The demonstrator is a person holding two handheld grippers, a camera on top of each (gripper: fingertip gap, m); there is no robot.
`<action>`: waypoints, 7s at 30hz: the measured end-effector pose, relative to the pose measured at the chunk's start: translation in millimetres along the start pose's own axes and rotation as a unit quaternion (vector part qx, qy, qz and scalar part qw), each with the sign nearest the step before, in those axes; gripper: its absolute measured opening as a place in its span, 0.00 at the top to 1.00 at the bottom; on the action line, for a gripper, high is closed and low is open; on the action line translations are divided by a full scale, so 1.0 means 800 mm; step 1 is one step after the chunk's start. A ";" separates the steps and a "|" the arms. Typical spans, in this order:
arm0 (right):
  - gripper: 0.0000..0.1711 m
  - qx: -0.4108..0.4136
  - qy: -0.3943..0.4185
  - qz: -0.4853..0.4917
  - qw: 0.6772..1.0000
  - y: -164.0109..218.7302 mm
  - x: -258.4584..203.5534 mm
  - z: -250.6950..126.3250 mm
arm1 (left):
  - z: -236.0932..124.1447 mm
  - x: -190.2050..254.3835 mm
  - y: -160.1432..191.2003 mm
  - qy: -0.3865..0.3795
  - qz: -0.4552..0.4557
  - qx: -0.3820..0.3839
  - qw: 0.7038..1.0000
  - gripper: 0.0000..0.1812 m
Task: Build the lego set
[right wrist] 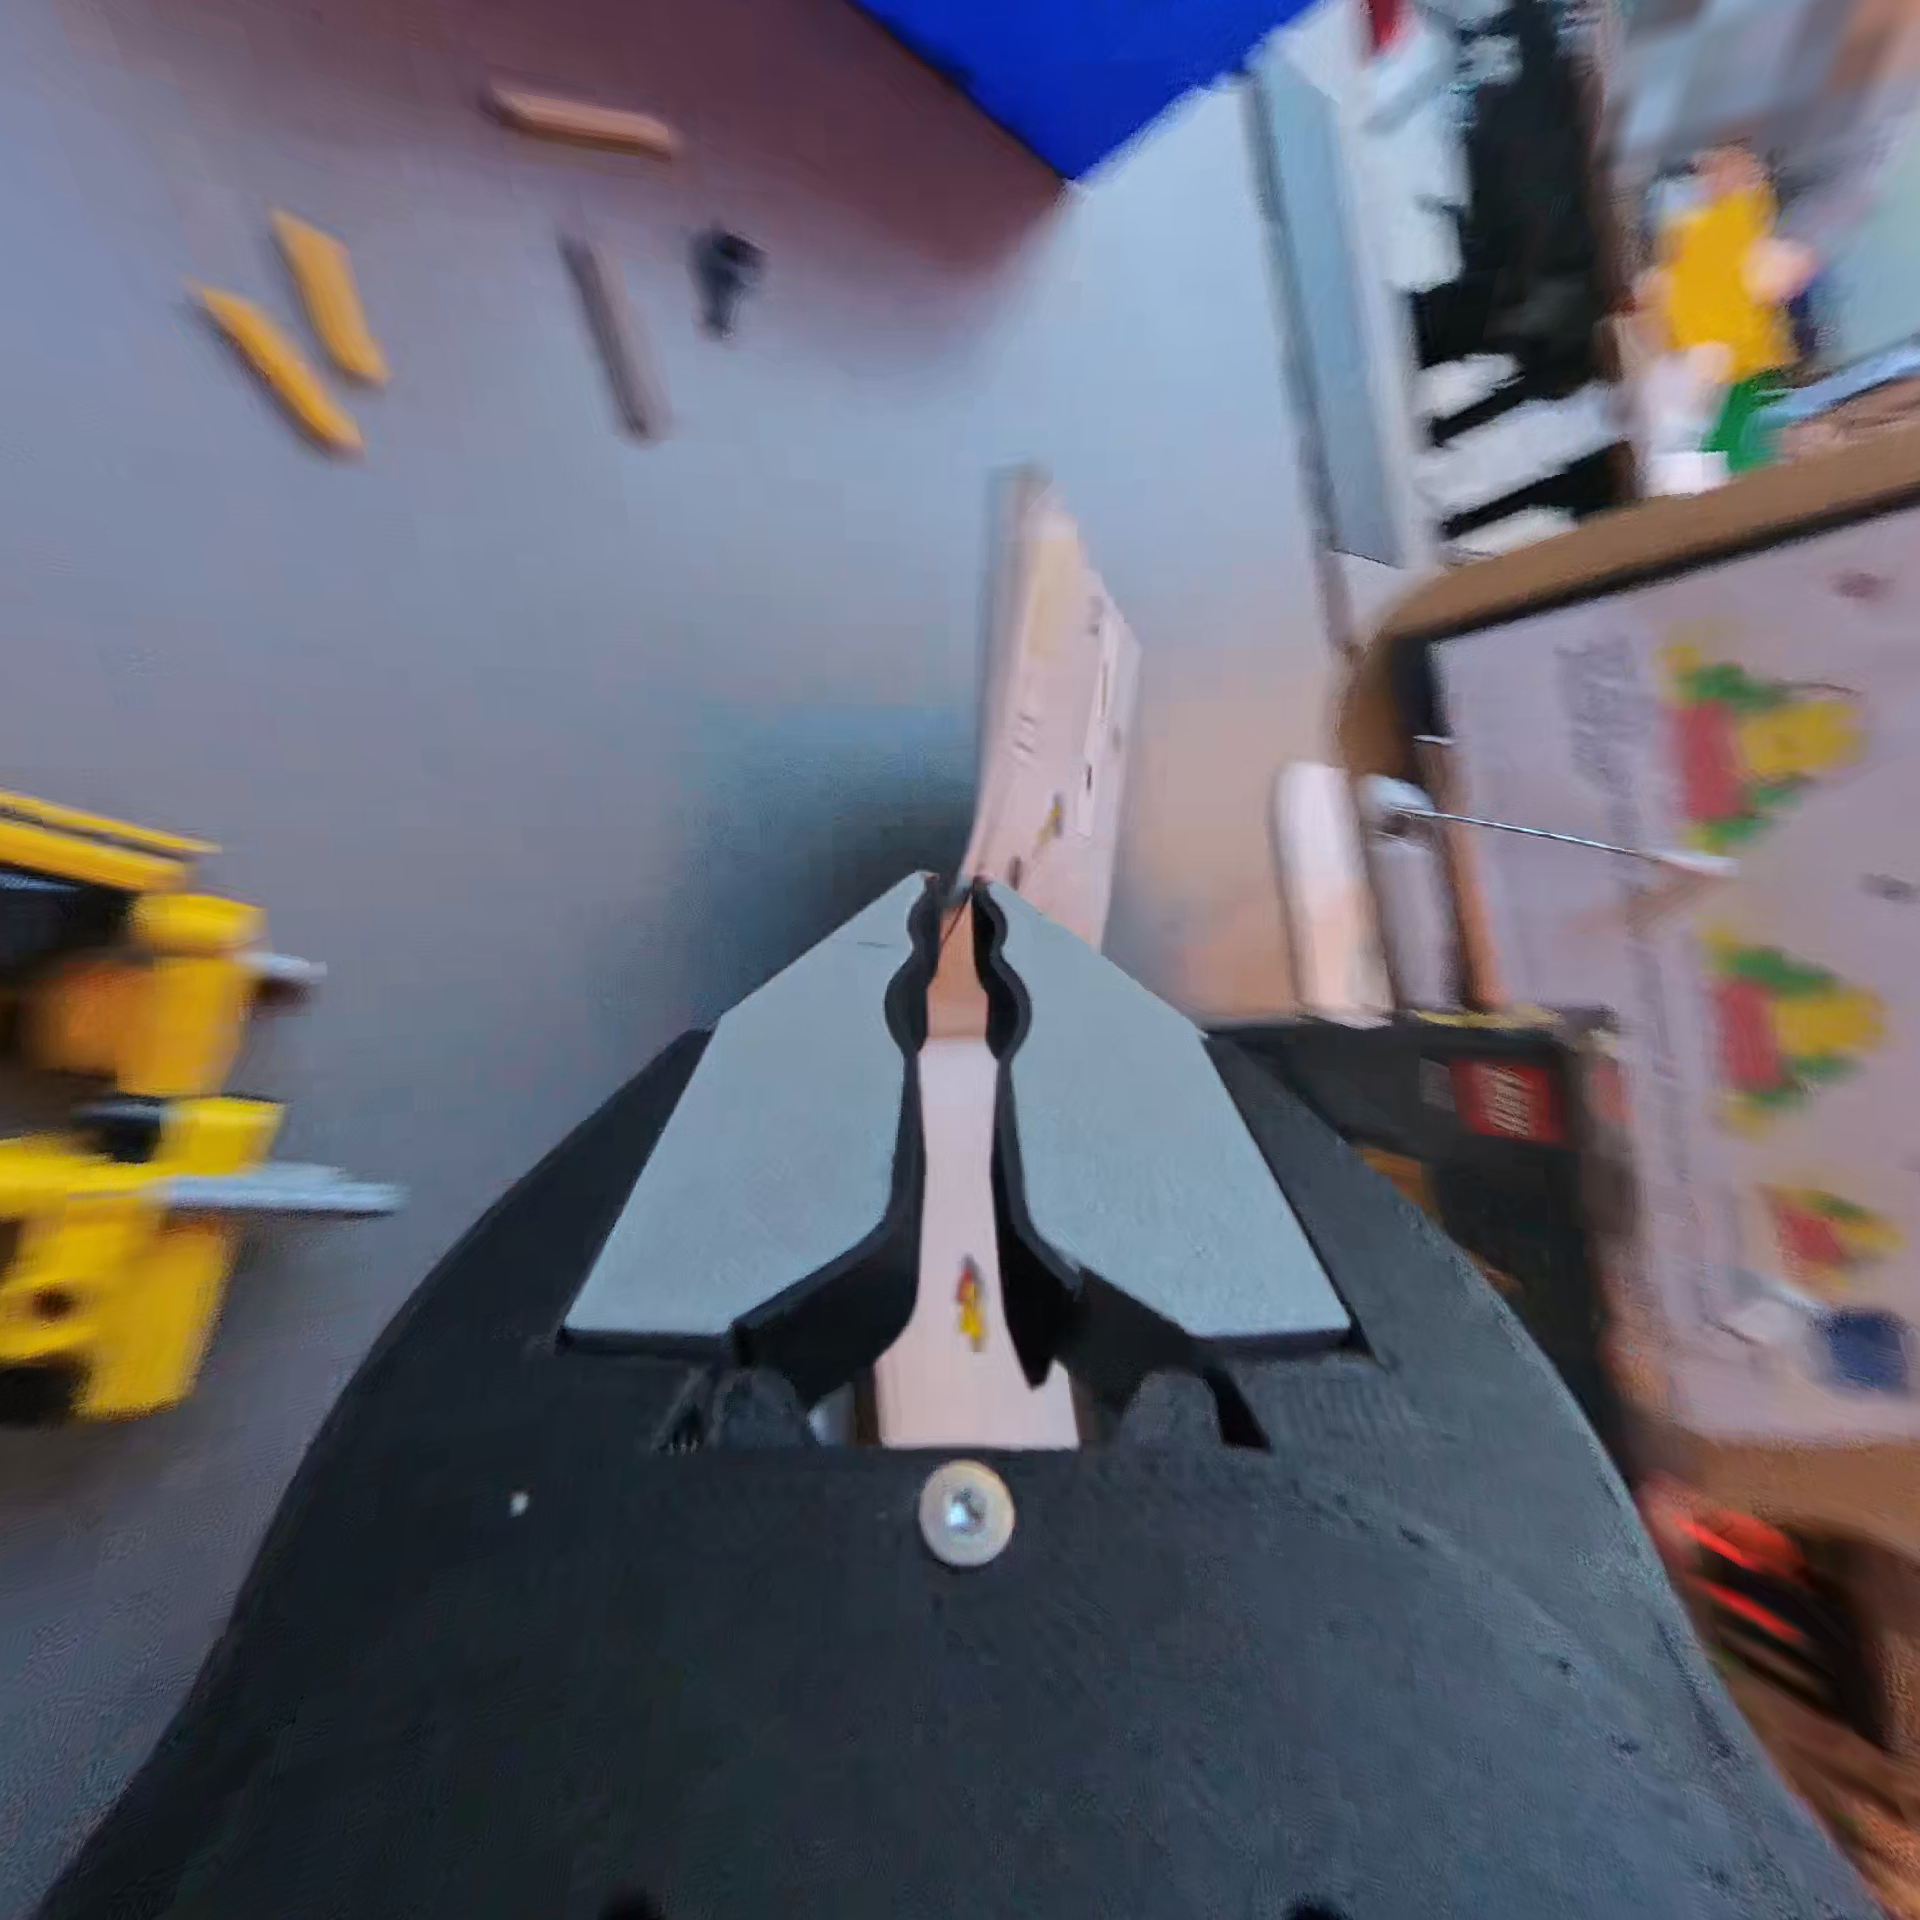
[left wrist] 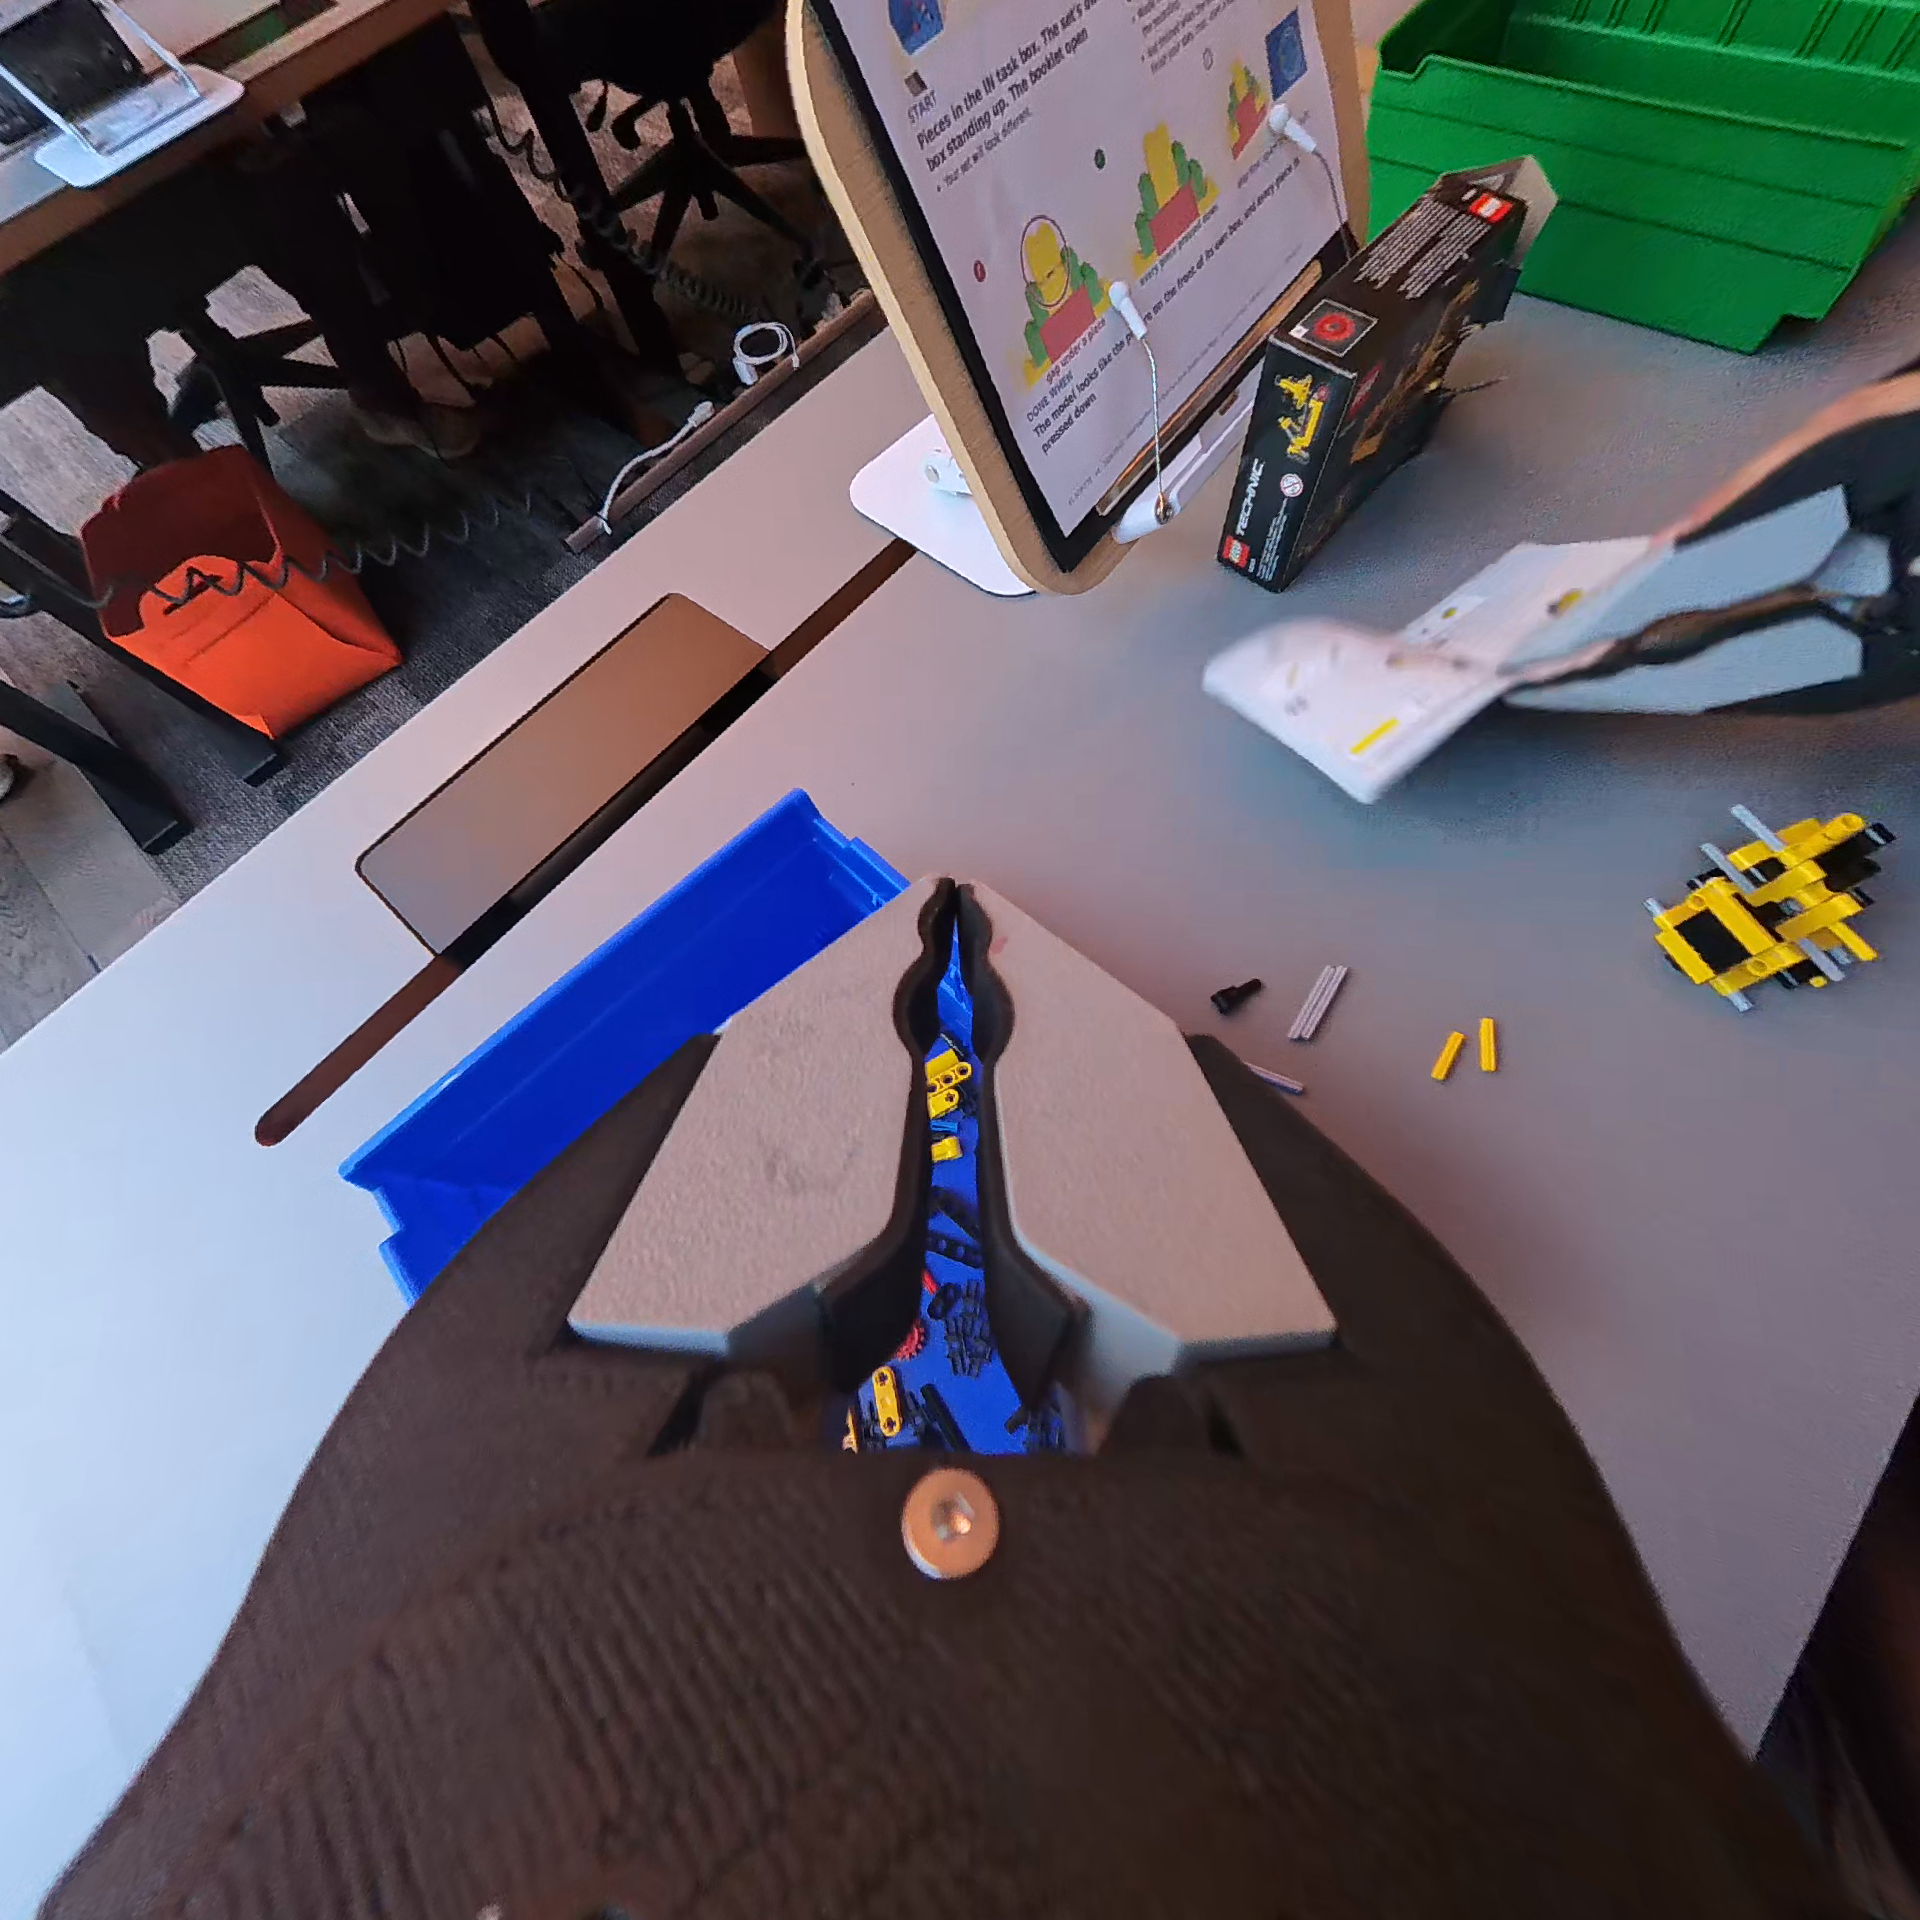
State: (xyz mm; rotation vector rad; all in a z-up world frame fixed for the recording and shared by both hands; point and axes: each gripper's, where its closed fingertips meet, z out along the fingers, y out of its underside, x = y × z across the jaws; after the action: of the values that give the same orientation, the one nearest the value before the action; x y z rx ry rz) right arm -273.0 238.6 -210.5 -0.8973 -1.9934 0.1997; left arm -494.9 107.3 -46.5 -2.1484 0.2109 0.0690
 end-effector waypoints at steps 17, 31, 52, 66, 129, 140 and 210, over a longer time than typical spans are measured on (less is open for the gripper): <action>0.86 0.156 -0.064 0.272 0.947 0.022 0.023 -0.066 | -0.020 0.035 -0.013 0.005 0.027 0.023 0.999 1.00; 0.78 0.032 -0.167 0.178 0.969 0.019 -0.046 0.040 | -0.010 0.027 0.081 0.001 -0.071 0.154 0.986 1.00; 0.69 0.185 -0.205 0.279 0.920 0.006 -0.016 -0.018 | 0.028 -0.014 0.109 -0.098 -0.066 0.140 0.983 1.00; 0.81 0.068 -0.206 0.195 0.957 0.024 -0.067 0.032 | 0.040 -0.024 0.126 -0.108 -0.066 0.113 0.985 1.00; 0.90 0.195 0.056 0.361 0.910 0.051 0.090 0.004 | -0.018 -0.071 0.116 -0.167 -0.101 0.198 0.961 1.00; 0.90 0.201 0.028 0.325 0.924 0.031 0.069 0.011 | -0.026 -0.074 0.113 -0.136 -0.141 0.262 0.945 1.00; 0.93 0.134 0.106 0.306 0.937 0.058 0.086 0.034 | -0.035 -0.038 0.116 -0.130 -0.080 0.241 0.958 1.00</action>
State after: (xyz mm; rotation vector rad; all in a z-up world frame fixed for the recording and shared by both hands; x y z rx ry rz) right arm -292.5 323.1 -201.3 -1.2752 -1.3971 0.6780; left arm -542.6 37.4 -103.4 -1.6416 -0.0936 0.1853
